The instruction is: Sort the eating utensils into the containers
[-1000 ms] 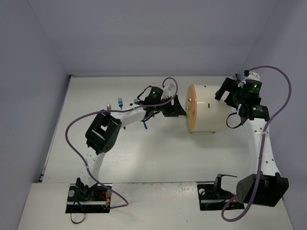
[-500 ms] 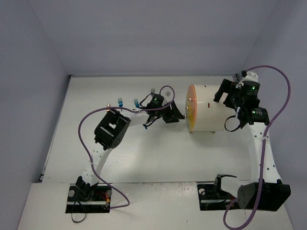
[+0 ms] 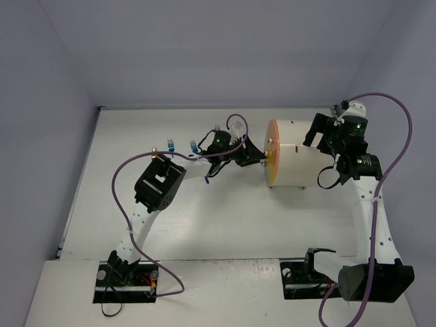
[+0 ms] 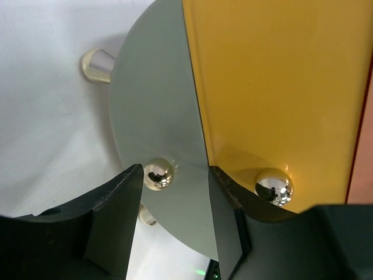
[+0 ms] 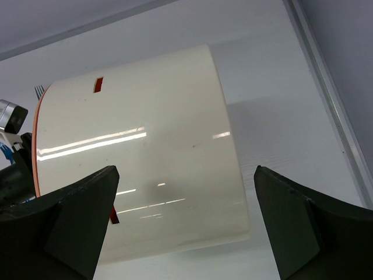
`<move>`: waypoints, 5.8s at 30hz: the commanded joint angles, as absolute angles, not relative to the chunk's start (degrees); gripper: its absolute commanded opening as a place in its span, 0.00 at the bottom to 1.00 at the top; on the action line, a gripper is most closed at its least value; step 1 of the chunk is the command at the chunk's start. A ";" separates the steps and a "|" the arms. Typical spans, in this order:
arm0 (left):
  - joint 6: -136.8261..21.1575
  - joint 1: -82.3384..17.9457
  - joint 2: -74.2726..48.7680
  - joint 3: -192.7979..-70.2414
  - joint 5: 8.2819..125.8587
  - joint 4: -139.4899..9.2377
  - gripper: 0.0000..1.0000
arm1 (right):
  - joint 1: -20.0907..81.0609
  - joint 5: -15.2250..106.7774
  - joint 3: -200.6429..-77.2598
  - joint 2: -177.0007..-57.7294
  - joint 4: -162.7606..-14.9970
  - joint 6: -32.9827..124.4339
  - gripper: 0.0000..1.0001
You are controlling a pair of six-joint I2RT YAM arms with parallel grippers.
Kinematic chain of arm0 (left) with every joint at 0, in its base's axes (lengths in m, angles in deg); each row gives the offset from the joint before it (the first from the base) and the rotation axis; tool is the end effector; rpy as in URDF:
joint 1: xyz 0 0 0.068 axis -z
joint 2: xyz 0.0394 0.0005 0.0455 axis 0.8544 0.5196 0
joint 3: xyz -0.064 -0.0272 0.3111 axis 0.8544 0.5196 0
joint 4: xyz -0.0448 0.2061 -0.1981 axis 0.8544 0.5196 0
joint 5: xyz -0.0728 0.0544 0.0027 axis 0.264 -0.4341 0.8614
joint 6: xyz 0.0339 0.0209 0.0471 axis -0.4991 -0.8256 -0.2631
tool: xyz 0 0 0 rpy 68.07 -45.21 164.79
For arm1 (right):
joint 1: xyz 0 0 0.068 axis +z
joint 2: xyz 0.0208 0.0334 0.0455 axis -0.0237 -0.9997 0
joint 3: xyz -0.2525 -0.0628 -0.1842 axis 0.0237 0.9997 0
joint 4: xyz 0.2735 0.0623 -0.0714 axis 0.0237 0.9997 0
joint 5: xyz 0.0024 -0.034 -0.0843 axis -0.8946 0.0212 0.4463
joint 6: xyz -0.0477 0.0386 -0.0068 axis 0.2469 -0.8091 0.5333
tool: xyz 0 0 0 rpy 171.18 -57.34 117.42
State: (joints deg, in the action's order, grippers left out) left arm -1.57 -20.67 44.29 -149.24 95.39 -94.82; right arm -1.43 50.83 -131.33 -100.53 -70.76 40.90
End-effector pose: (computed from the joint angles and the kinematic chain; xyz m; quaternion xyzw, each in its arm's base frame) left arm 0.4416 -0.3806 0.1809 0.0052 0.7583 -0.6288 0.1720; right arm 0.2712 -0.0111 0.4407 0.0859 0.7883 0.0648 0.6057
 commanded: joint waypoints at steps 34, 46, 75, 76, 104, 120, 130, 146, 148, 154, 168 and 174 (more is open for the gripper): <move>7.75 -19.58 47.59 -150.26 97.30 -113.21 0.30 | -0.31 51.92 -131.28 -99.43 -72.77 41.55 1.00; 10.32 -19.67 47.41 -147.17 99.07 -116.15 0.39 | -0.31 51.56 -131.07 -99.57 -72.77 41.46 1.00; 12.66 -19.50 50.77 -150.83 99.13 -123.05 0.28 | -0.31 50.33 -130.55 -99.13 -72.77 41.03 1.00; 12.60 -19.50 50.64 -150.77 99.07 -123.05 0.27 | -0.31 50.26 -130.55 -99.13 -72.77 41.03 1.00; 8.36 -26.76 42.99 -134.89 100.63 -124.48 0.03 | -0.31 52.79 -130.49 -99.15 -72.77 41.71 1.00; 5.73 -29.08 38.66 -128.42 100.73 -123.06 0.03 | -0.31 53.24 -130.64 -99.30 -72.77 41.91 1.00; 6.09 -29.78 37.26 -125.11 99.91 -124.94 0.03 | -0.31 53.07 -130.55 -98.95 -72.75 41.82 1.00; 4.85 -31.19 35.33 -122.45 100.03 -124.20 0.03 | -0.31 52.63 -130.38 -98.86 -72.69 41.56 1.00; 4.77 -31.19 35.24 -122.03 99.95 -124.11 0.03 | -0.31 52.54 -130.38 -98.86 -72.77 41.55 1.00; 4.09 -31.25 33.94 -119.97 99.50 -124.13 0.03 | -0.31 52.71 -130.55 -98.95 -72.77 41.62 1.00; 2.92 -32.33 33.22 -120.08 99.72 -122.17 0.03 | -0.31 52.54 -130.29 -98.51 -72.73 41.55 1.00; 1.31 -32.33 30.61 -117.79 99.13 -120.30 0.04 | -0.31 52.46 -130.55 -98.07 -72.77 41.65 1.00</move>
